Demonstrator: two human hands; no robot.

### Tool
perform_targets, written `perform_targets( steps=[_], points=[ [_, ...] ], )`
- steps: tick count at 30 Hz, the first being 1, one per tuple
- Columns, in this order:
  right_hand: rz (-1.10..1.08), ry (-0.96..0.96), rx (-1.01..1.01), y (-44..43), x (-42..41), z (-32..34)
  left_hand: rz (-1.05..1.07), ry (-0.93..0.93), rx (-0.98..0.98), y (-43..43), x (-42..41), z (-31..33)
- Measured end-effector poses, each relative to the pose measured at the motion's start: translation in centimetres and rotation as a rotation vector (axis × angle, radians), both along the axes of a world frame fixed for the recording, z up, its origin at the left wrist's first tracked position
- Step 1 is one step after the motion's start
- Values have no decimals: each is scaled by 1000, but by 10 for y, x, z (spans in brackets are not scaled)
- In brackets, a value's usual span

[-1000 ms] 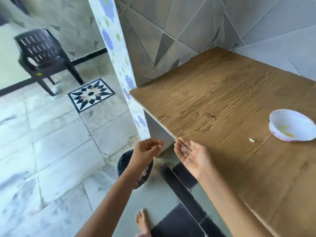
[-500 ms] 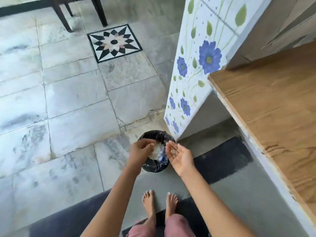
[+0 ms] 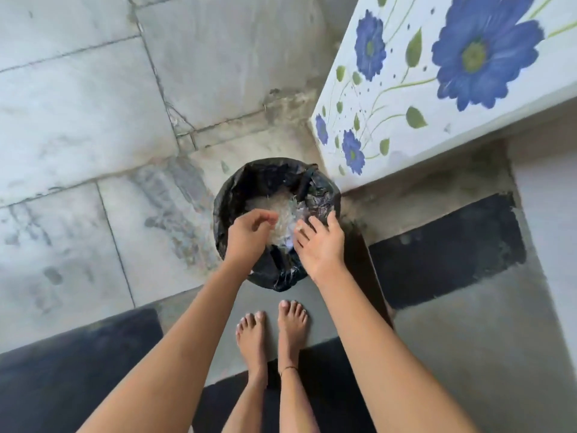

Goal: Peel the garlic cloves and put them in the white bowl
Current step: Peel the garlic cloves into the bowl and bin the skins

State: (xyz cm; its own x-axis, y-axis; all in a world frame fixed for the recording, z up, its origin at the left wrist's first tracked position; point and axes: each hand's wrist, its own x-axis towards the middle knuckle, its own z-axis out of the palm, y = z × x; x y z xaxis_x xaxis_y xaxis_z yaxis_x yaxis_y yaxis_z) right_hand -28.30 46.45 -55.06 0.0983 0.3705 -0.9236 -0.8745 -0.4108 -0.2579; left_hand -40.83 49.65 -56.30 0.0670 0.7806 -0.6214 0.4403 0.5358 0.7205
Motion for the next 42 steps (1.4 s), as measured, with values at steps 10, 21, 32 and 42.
perform_targets(
  steps=[10, 21, 32, 42],
  points=[
    [127, 104, -24, 17, 2, -50, -235, -202, 307, -8, 33, -23],
    [159, 86, -36, 29, 8, -48, -395, -209, 234, 2, 36, -45],
    [973, -790, 116, -6, 13, 46, -148, 97, 129, 8, -20, 30],
    [1056, -1637, 273, -70, 11, 289, -442, 230, 443, -44, -17, 305]
  ],
)
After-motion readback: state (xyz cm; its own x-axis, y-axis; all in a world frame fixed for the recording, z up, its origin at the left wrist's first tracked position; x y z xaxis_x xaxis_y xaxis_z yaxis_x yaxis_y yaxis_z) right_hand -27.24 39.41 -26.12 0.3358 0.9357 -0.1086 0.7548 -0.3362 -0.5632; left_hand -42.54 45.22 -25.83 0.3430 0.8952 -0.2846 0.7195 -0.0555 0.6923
